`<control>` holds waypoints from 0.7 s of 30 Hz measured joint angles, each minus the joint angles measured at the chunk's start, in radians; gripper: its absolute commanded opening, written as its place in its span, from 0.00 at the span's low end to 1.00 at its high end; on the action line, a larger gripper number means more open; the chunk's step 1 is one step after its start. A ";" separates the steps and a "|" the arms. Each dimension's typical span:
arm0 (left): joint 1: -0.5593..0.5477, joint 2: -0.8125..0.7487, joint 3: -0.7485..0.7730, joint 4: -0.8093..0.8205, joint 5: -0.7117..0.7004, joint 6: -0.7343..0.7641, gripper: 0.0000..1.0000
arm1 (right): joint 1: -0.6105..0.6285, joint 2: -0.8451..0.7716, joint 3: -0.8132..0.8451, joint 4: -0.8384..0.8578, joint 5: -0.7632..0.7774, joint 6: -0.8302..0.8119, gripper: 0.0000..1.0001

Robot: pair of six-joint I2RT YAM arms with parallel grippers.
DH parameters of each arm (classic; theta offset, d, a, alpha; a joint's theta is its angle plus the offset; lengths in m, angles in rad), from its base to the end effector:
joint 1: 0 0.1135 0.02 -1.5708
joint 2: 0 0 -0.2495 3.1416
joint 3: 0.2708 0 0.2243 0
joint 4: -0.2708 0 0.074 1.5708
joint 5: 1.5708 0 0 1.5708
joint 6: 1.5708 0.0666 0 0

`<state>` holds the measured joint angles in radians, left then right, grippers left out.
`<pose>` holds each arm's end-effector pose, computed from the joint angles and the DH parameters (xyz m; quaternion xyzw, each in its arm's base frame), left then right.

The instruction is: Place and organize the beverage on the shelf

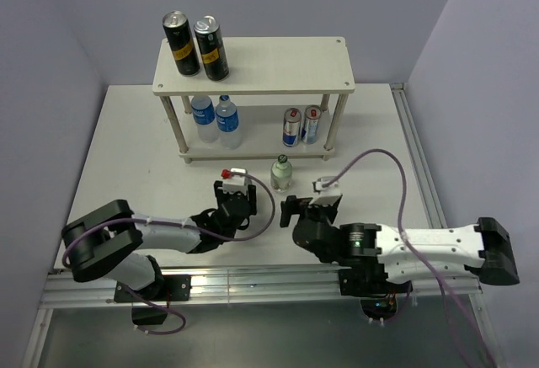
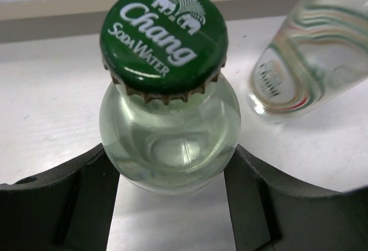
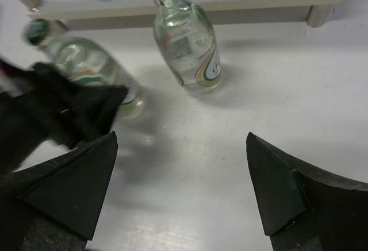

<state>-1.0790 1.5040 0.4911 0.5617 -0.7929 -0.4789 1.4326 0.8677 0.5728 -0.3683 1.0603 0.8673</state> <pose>0.1728 -0.2221 0.1582 0.0351 0.8073 -0.1113 0.5785 0.0805 0.1573 0.2328 -0.0034 0.8065 0.1595 0.5693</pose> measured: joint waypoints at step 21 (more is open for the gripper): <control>-0.005 -0.164 -0.144 -0.002 -0.084 -0.107 0.86 | -0.358 0.463 0.019 0.570 -0.237 -0.259 1.00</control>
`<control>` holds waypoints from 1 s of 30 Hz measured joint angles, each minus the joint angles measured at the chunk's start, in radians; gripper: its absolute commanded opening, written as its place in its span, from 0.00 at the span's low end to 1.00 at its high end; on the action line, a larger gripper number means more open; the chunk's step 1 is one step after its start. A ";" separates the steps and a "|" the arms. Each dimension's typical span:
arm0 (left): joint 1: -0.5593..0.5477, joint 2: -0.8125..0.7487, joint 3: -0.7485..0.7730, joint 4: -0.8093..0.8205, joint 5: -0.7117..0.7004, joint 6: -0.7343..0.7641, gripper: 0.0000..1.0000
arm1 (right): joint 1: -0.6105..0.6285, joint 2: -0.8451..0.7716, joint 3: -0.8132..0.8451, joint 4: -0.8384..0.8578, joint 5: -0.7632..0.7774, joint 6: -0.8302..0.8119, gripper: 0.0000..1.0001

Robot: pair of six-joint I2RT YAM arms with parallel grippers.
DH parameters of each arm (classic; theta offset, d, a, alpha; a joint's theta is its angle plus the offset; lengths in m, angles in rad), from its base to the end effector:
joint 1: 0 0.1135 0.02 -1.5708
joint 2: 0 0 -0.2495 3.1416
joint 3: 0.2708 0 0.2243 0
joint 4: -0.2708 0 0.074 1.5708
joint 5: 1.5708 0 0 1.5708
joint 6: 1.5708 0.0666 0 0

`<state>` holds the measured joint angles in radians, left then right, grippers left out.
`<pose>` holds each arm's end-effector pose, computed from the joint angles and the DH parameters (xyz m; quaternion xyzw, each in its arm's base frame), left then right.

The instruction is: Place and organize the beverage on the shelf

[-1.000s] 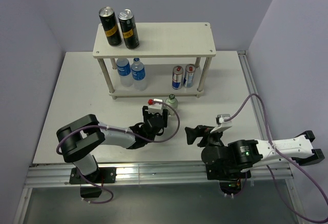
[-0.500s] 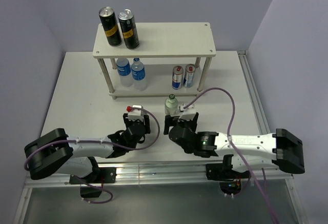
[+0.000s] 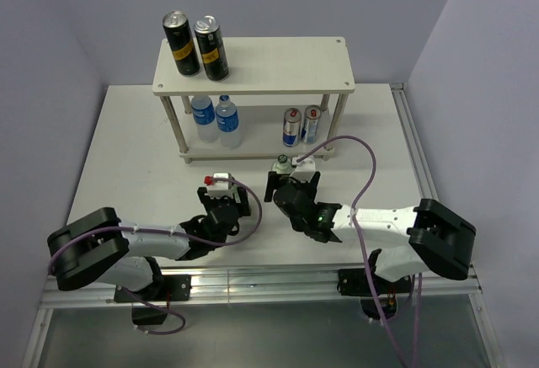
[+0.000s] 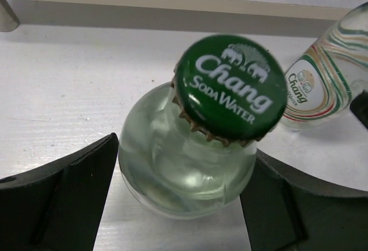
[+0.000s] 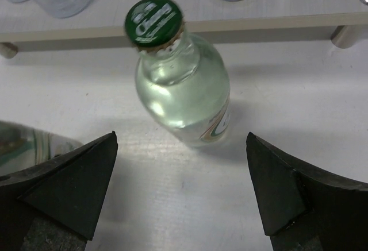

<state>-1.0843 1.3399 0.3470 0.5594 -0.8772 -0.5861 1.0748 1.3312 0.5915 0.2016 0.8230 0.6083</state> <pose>0.1561 -0.1856 0.1592 -0.0335 0.7957 -0.1213 0.5925 0.1683 0.2083 0.1934 0.0079 0.8211 0.1056 0.5609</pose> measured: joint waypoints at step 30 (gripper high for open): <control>0.053 0.200 -0.013 0.306 -0.046 0.082 0.36 | -0.138 0.447 0.033 0.552 0.015 -0.220 0.62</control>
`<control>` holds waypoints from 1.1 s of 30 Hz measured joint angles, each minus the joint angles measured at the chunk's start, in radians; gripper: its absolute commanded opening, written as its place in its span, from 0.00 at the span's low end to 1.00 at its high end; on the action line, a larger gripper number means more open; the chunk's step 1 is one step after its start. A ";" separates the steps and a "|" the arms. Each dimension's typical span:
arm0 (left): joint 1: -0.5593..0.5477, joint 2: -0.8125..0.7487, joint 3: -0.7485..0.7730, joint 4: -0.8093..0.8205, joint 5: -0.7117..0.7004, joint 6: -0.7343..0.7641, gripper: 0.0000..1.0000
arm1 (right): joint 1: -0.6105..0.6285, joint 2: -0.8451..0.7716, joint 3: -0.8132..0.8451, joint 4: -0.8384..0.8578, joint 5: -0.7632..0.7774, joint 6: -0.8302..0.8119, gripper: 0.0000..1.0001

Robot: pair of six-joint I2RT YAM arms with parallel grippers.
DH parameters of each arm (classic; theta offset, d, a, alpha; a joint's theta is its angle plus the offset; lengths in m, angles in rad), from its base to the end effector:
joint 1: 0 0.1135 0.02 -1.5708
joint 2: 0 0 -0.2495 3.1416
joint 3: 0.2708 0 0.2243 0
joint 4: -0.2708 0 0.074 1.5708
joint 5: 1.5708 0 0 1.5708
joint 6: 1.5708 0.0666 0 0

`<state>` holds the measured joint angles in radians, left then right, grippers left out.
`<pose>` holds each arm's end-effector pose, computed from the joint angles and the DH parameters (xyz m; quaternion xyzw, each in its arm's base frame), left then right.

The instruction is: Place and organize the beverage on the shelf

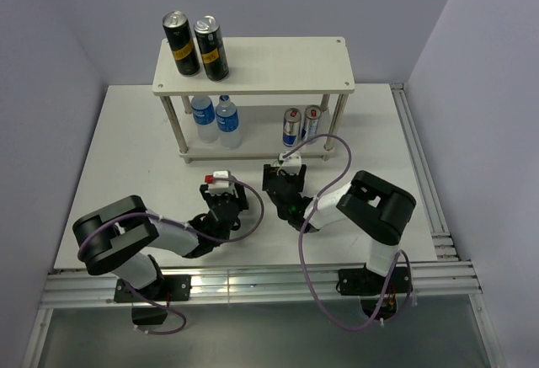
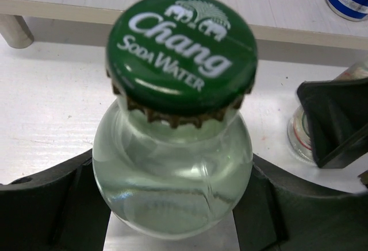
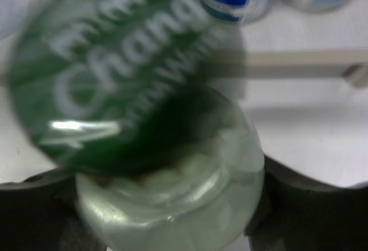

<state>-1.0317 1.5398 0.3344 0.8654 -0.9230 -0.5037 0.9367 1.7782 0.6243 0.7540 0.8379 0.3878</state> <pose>0.1755 -0.1900 0.1444 -0.0574 0.7729 -0.0974 0.6244 0.2312 0.2308 0.1382 0.0100 0.7938 0.0430 0.6066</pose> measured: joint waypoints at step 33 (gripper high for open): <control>0.006 0.092 0.067 0.032 -0.031 0.010 0.00 | 0.095 -0.744 0.549 -0.806 0.068 -0.204 0.00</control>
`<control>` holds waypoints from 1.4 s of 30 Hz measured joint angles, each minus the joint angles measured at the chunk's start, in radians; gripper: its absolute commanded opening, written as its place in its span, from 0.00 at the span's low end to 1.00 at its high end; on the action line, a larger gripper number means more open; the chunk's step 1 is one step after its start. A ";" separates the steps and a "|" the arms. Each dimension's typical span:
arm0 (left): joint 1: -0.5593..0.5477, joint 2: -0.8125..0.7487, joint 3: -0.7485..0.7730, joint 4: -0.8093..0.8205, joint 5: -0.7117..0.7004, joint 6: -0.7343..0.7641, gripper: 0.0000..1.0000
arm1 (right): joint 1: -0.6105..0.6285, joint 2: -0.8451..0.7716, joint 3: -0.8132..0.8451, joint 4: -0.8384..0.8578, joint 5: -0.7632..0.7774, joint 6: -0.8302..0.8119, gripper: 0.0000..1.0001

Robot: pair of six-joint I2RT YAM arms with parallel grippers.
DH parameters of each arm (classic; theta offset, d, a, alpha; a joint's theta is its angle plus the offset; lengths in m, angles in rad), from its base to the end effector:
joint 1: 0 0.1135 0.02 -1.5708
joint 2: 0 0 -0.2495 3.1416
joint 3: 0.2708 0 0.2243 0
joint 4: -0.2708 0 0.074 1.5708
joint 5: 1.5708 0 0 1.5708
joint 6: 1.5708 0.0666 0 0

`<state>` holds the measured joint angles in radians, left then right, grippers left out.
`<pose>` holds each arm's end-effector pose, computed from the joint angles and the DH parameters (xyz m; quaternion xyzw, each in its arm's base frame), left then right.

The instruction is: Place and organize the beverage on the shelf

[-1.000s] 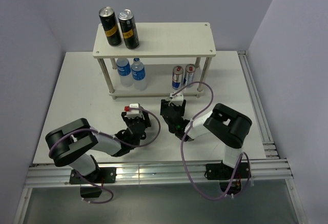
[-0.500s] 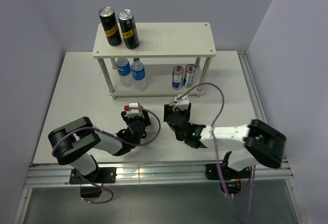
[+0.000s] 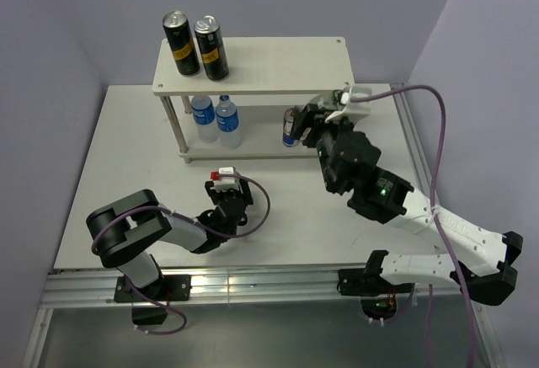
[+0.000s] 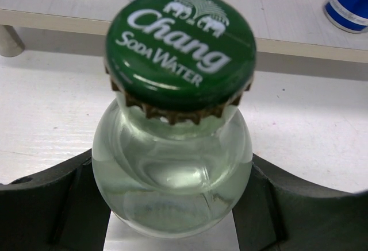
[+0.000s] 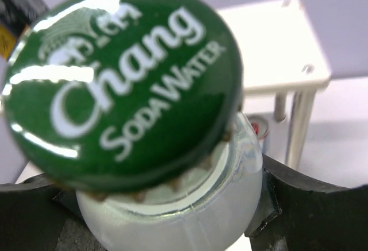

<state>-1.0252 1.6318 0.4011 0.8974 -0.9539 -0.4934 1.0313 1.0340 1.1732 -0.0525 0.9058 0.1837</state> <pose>0.1867 -0.2028 0.1420 -0.0667 0.7682 -0.0835 0.6312 0.1543 0.1556 0.4273 0.0441 0.6865 0.1355 0.7130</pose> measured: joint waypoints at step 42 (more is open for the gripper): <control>-0.096 0.060 0.044 0.041 0.014 0.010 0.00 | -0.513 0.622 0.727 -0.378 -0.340 -0.027 0.00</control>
<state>-1.1213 1.6917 0.4454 0.9382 -0.9401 -0.4831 0.5179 1.6562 1.9007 -0.4305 0.5655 0.1570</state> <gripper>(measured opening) 0.726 0.740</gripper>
